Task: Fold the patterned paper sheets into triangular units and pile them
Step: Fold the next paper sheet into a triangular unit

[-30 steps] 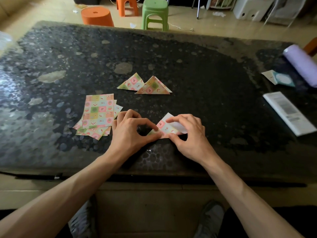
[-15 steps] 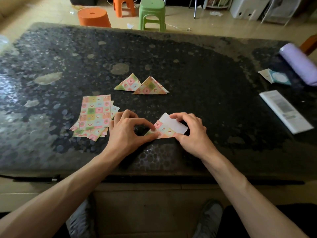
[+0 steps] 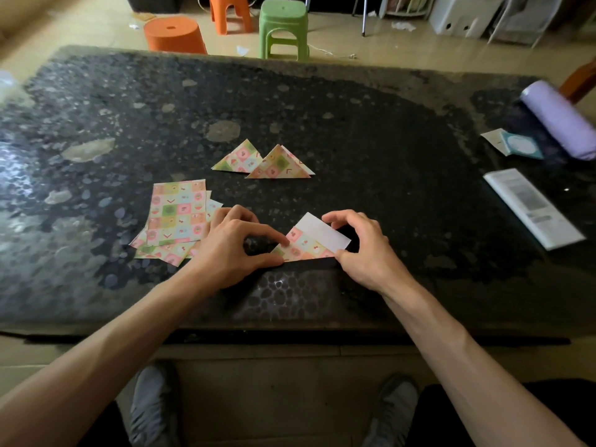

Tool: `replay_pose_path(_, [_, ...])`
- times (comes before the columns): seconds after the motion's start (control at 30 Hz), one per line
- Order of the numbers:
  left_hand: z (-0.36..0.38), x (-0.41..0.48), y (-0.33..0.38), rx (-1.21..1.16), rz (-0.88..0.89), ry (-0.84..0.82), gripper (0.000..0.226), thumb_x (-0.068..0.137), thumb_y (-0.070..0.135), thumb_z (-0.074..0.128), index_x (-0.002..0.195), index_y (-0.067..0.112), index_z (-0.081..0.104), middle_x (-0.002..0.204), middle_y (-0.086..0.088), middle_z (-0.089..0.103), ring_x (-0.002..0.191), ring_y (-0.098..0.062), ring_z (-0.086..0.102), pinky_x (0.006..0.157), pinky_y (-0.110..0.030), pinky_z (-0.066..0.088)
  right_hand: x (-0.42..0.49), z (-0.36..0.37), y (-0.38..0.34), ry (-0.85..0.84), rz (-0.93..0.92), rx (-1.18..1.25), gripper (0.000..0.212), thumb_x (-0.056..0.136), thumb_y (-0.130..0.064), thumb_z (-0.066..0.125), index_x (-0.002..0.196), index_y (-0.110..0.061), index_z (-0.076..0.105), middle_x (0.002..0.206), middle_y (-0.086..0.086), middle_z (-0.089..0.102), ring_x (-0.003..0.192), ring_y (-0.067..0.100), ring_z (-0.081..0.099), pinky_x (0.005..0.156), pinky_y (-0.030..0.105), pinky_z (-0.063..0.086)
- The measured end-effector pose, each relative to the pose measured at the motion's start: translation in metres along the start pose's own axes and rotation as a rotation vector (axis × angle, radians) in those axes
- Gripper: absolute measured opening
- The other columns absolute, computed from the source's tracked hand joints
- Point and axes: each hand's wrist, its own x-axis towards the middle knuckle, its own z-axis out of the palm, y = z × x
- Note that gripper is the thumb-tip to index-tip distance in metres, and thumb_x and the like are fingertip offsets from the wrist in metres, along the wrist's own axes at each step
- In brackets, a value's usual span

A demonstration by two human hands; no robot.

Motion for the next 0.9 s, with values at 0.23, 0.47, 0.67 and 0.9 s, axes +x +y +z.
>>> replay_pose_path(0.23, [0.000,0.004,-0.011,0.037,0.116,0.015,0.029,0.074,0.063,0.074,0.101,0.068,0.064,0.111,0.018,0.046,0.117,-0.008,0.029,0.100,-0.037,0.027,-0.002,0.001,0.005,0.126,-0.049,-0.132,0.042,0.093,-0.036,0.074,0.132,-0.038,0.057,0.105,-0.015,0.058,0.108,0.010,0.051,0.100,0.038,0.047])
replay_pose_path(0.47, [-0.015,0.013,-0.025,0.193,0.211,0.159,0.025,0.088,0.037,0.077,0.112,0.044,0.075,0.111,0.014,0.058,0.109,-0.014,0.047,0.094,-0.041,0.043,-0.004,0.007,0.008,0.192,-0.134,-0.235,0.046,0.088,-0.044,0.077,0.130,-0.035,0.062,0.103,-0.012,0.059,0.102,0.012,0.053,0.083,0.027,0.043])
replay_pose_path(0.67, [0.006,0.000,-0.003,0.259,0.261,0.246,0.033,0.098,0.040,0.062,0.129,0.031,0.069,0.117,0.004,0.065,0.108,-0.019,0.061,0.087,-0.039,0.053,-0.006,0.020,0.013,0.266,-0.297,-0.407,0.039,0.088,-0.054,0.072,0.119,-0.030,0.071,0.125,-0.007,0.056,0.125,0.017,0.041,0.092,0.033,0.036])
replay_pose_path(0.9, [0.015,-0.004,0.000,0.347,0.347,0.186,0.055,0.096,0.066,0.049,0.137,0.031,0.063,0.131,0.004,0.060,0.122,-0.020,0.057,0.090,-0.040,0.052,-0.009,0.027,0.011,0.239,-0.386,-0.342,0.031,0.087,-0.051,0.069,0.106,-0.026,0.071,0.118,-0.013,0.059,0.123,0.012,0.044,0.095,0.035,0.040])
